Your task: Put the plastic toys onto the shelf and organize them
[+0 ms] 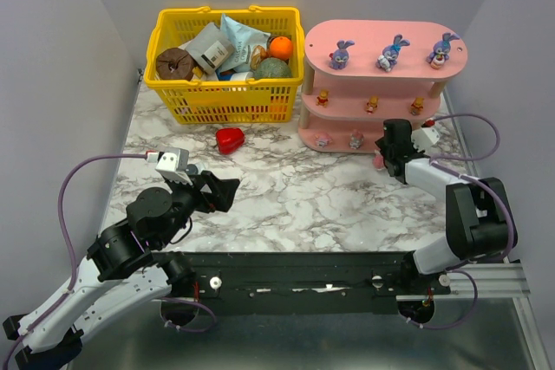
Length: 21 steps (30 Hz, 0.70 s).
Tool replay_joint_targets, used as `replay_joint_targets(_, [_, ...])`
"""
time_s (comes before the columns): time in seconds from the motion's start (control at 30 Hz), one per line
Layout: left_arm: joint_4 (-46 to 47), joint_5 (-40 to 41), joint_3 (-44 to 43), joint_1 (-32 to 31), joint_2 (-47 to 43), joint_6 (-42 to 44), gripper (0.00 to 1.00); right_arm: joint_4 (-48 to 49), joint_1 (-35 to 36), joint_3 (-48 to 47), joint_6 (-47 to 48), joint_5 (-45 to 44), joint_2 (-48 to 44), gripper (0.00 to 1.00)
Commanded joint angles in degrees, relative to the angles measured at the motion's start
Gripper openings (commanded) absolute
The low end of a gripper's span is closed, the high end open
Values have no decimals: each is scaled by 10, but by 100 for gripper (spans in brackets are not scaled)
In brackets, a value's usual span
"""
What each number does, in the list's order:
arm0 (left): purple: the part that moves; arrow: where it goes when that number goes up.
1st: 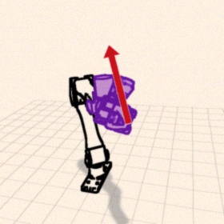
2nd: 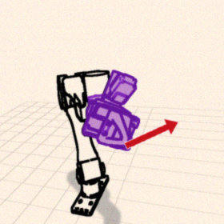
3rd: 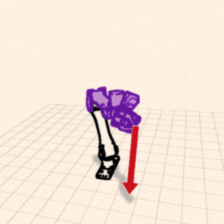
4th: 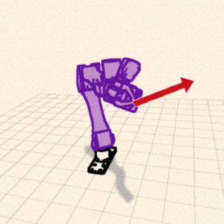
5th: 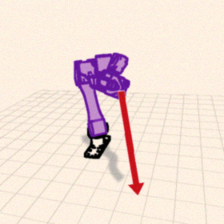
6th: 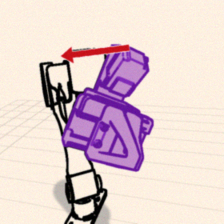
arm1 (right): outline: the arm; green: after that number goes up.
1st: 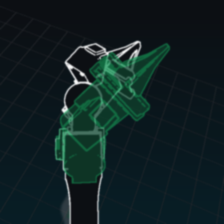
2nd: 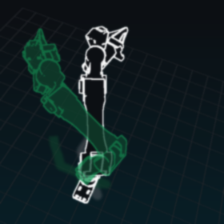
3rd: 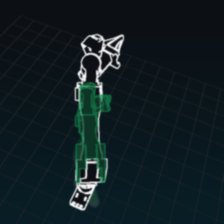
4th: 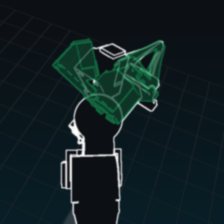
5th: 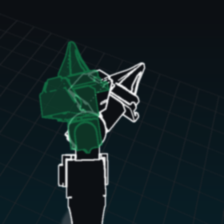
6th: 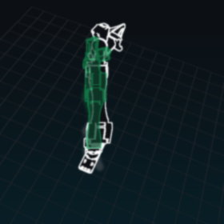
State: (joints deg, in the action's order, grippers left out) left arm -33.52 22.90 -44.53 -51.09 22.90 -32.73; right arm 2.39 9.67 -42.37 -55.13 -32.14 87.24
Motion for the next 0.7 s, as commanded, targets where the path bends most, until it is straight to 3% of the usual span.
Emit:
replay_joint_targets(0.0, [-3,6,1,0,-1,7,99,49,-2,10,-23,-2,-28,57])
replay_joint_targets(0.07, [-4,6,1,0,0,7,99,50,-3,6,-22,4,-27,48])
replay_joint_targets(0.2, [-4,4,1,0,-2,7,99,14,-2,4,-33,8,-31,49])
replay_joint_targets(0.33, [0,-1,2,0,-2,7,99,-17,-3,29,-50,43,-63,59])
replay_joint_targets(0.37, [1,-4,2,0,-2,7,99,-20,-2,46,-49,55,-79,67])
replay_joint_targets(0.47, [5,-13,5,0,1,8,99,-47,-3,64,-41,114,-104,76])
replay_joint_targets(0.67, [20,-29,16,0,10,-4,99,-86,-1,123,-59,248,-147,78])
